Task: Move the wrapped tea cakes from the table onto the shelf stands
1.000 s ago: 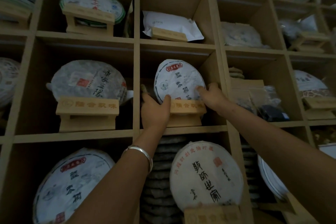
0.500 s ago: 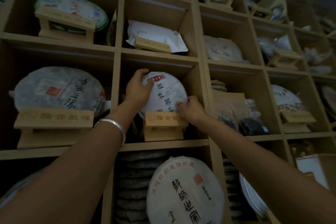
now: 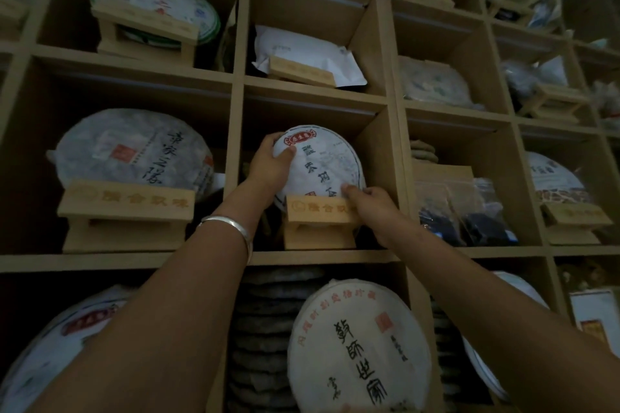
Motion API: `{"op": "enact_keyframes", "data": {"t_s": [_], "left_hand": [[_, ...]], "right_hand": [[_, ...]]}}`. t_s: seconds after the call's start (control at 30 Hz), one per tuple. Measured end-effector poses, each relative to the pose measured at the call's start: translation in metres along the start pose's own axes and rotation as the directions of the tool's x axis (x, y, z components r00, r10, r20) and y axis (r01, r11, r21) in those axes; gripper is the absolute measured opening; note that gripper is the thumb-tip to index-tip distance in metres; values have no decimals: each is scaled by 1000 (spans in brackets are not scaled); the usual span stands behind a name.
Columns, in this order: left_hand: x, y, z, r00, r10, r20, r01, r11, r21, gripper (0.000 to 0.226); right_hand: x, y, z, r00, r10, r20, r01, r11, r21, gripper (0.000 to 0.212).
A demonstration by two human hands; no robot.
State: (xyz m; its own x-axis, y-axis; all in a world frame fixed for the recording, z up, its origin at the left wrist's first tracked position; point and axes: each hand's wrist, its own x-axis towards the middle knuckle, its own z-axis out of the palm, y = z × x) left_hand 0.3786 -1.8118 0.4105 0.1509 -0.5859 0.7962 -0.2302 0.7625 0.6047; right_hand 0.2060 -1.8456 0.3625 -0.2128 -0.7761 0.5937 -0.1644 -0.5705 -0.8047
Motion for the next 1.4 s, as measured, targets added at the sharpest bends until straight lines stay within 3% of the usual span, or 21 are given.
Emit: {"op": "enact_keyframes", "data": {"t_s": [0.33, 0.5, 0.6, 0.77, 0.93, 1.03, 1.13, 1.23, 1.3, 1.4], "left_hand": [[4, -3, -2, 971, -236, 32, 238, 961, -141, 54], [-1, -7, 5, 943, -330, -37, 302, 898, -320, 62], [-5, -7, 7, 935, -339, -106, 292, 905, -310, 64], [-12, -11, 5, 958, -30, -285, 31, 1000, 1, 58], [-17, -10, 6, 947, 140, -289, -78, 973, 217, 71], [-20, -6, 6, 929, 231, -289, -146, 946, 288, 67], [-22, -2, 2, 913, 310, -264, -214, 917, 335, 55], [-25, -1, -6, 874, 450, -184, -320, 818, 478, 43], [-27, -4, -12, 853, 512, -104, -374, 737, 564, 38], [-33, -9, -18, 863, 504, -26, -387, 695, 605, 34]], "right_hand": [[-1, -6, -4, 994, 110, 19, -109, 994, -30, 60], [-7, -4, -2, 989, 147, 13, -148, 984, 98, 62], [-8, -3, -3, 992, 122, -30, -119, 988, 102, 54], [-9, -5, -2, 992, 2, -127, 1, 1000, 24, 23], [-13, -10, 0, 978, -84, -193, 65, 993, -101, 50], [-21, -10, 2, 948, -203, -245, 157, 968, -196, 54], [-28, -9, 6, 848, -425, -317, 286, 870, -401, 52], [-34, -12, 6, 759, -595, -263, 387, 738, -553, 42], [-36, -13, 4, 755, -623, -203, 418, 697, -583, 39], [-39, -10, -1, 775, -615, -147, 419, 674, -609, 36]]}}
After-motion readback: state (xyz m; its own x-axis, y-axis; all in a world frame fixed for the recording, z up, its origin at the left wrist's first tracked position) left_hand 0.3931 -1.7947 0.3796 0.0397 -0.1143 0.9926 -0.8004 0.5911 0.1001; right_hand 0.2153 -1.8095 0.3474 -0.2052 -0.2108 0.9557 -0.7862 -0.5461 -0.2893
